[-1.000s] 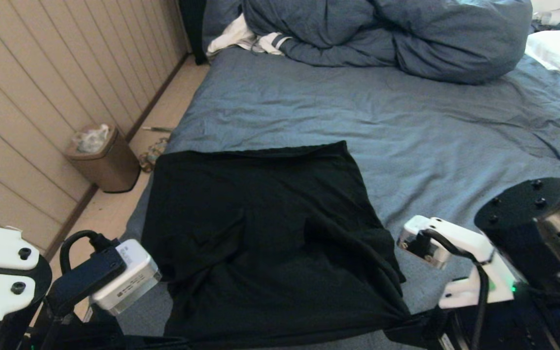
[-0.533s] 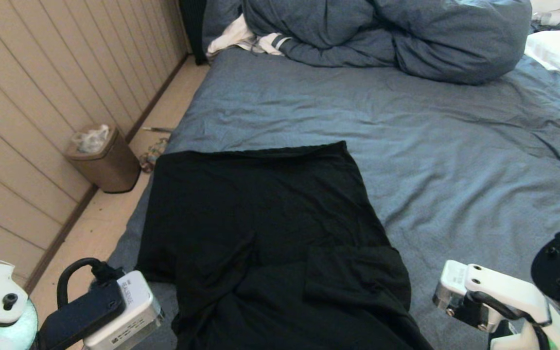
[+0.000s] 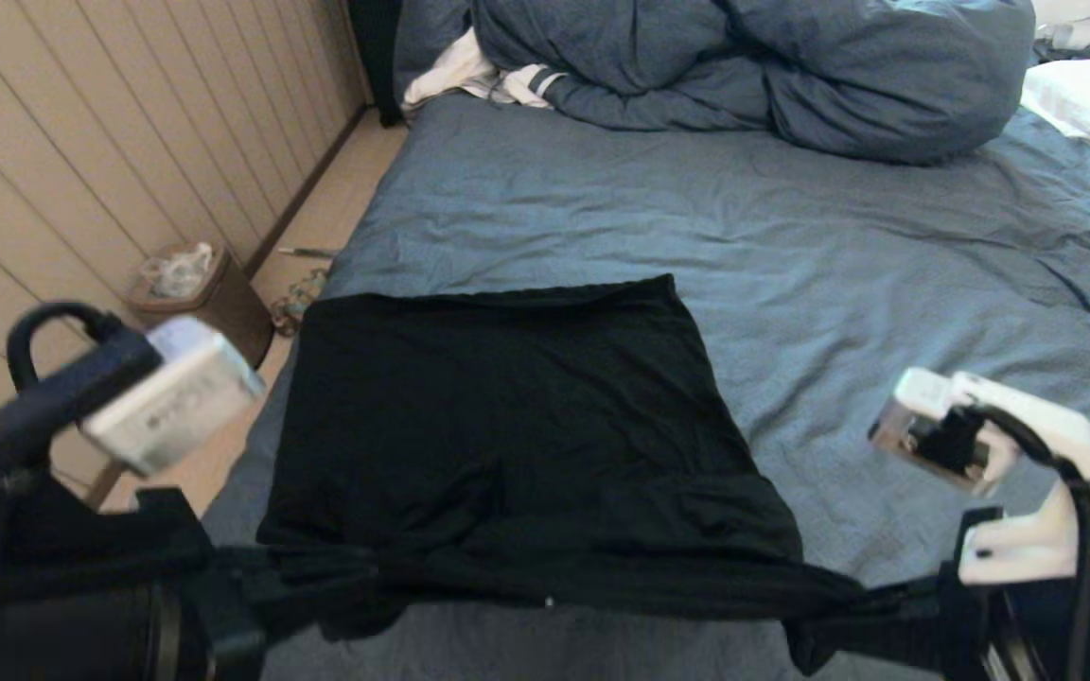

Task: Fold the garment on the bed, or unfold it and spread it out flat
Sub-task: Fold the black T-shirt

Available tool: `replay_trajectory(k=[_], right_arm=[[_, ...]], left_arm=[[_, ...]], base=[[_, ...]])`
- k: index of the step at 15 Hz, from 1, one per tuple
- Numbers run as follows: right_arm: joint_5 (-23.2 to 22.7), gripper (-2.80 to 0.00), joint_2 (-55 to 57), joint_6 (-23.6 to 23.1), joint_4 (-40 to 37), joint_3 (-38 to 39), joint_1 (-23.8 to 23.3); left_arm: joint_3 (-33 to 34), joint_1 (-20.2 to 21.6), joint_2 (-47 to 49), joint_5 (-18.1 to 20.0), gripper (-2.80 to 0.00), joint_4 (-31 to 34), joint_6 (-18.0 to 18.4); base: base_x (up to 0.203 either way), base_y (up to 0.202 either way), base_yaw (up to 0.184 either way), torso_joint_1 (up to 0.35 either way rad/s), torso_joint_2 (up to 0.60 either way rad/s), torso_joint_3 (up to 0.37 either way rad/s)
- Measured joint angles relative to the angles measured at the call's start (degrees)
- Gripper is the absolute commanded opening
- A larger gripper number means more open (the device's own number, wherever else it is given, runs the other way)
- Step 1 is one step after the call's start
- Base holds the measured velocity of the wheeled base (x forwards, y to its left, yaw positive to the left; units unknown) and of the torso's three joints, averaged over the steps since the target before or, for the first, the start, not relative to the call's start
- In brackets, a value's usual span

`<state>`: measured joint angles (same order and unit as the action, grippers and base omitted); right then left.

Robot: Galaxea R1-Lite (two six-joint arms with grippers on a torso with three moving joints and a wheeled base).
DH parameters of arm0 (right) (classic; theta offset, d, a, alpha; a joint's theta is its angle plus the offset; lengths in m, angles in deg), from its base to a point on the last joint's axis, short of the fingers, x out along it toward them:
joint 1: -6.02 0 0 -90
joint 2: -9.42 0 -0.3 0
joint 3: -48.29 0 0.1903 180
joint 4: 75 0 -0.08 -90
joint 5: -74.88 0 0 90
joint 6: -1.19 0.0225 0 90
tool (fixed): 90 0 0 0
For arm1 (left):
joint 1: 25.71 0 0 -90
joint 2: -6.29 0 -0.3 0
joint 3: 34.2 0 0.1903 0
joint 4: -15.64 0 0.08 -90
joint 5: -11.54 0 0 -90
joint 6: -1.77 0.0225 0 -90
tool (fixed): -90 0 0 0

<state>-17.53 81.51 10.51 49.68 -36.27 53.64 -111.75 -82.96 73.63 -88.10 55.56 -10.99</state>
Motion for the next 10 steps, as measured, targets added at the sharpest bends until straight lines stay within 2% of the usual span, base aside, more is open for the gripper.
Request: replay_trajectory(k=[2,4,5,7,10], right_arm=[[0.0,-2.80,2.7,-3.0,0.4,-7.9,-6.6],[0.1,-2.80,7.4,-4.8,0.7,-17.6,-11.6],[0.2,-2.80,10.1,-5.5,0.7,-22.1,-13.6],[0.2,-2.80,17.1,-6.9,0.8,-31.9,-16.8],[0.2,-2.80,28.2,-8.8,1.3,-45.2,-19.4]], left_arm=[[-7.1,10.1,1.7,2.6,-2.80,-0.2,3.2],[-15.4,20.3,5.5,7.8,-2.80,-0.3,5.7],[-18.5,23.8,7.9,10.0,-2.80,-0.4,6.5],[-24.1,28.9,13.6,12.9,-2.80,-0.7,7.8],[-30.9,33.4,21.6,15.4,-2.80,-3.0,8.4]], base=[[0.000,0.000,0.000,0.000,0.00,0.000],[0.000,0.000,0.000,0.000,0.00,0.000],[0.000,0.000,0.000,0.000,0.00,0.000],[0.000,0.000,0.000,0.000,0.00,0.000],[0.000,0.000,0.000,0.000,0.00,0.000]])
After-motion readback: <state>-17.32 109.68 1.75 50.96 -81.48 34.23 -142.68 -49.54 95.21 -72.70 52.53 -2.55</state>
